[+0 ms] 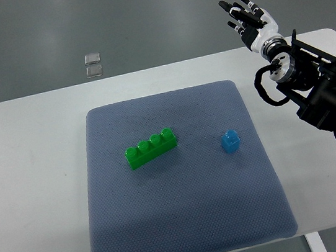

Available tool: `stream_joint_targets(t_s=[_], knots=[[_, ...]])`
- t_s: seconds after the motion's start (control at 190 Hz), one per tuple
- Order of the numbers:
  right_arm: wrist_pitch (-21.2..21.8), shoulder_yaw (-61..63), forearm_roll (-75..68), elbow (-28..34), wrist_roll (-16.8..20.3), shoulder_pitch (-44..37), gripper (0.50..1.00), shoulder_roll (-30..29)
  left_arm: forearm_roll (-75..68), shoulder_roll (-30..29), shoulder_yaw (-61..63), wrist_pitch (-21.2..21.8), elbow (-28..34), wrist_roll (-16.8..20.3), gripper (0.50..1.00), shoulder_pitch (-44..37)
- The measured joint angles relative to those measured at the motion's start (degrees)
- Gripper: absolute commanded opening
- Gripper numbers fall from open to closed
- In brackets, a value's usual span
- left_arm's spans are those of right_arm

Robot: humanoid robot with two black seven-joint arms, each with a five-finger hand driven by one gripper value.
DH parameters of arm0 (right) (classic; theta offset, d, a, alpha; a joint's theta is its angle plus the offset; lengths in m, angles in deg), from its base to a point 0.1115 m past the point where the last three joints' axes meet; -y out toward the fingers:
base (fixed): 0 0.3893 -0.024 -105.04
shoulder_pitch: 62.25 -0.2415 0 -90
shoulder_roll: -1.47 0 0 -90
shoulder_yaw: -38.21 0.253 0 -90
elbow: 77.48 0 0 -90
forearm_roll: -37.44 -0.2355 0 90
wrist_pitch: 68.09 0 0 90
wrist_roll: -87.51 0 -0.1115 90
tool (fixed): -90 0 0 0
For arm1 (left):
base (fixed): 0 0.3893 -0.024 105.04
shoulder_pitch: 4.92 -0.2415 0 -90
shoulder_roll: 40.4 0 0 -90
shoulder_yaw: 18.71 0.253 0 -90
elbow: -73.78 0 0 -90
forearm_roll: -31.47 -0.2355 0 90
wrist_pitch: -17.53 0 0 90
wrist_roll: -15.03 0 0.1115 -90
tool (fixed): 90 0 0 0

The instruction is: Stack blue block on green block with right hand

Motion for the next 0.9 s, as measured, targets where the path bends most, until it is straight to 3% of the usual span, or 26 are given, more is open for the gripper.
stream_joint_targets(t_s=[0.289, 0.546, 0.73, 0.898], knots=[[0.8, -1.1, 0.9, 0.9, 0.0, 0.0, 0.919, 4.0, 0.0, 0.0, 0.0, 0.0, 0.0, 0.0, 1.000, 0.0], [3.5, -4.6, 11.6, 3.6, 0.0, -0.1, 0.919, 6.5, 0.0, 0.0, 0.0, 0.0, 0.0, 0.0, 1.000, 0.0], [7.9, -7.8, 23.0, 7.8, 0.1, -0.3, 0.919, 10.8, 0.0, 0.0, 0.0, 0.0, 0.0, 0.0, 1.000, 0.0], [14.9, -8.7, 33.7, 12.3, 0.1, -0.3, 0.917, 15.0, 0.0, 0.0, 0.0, 0.0, 0.0, 0.0, 1.000, 0.0]])
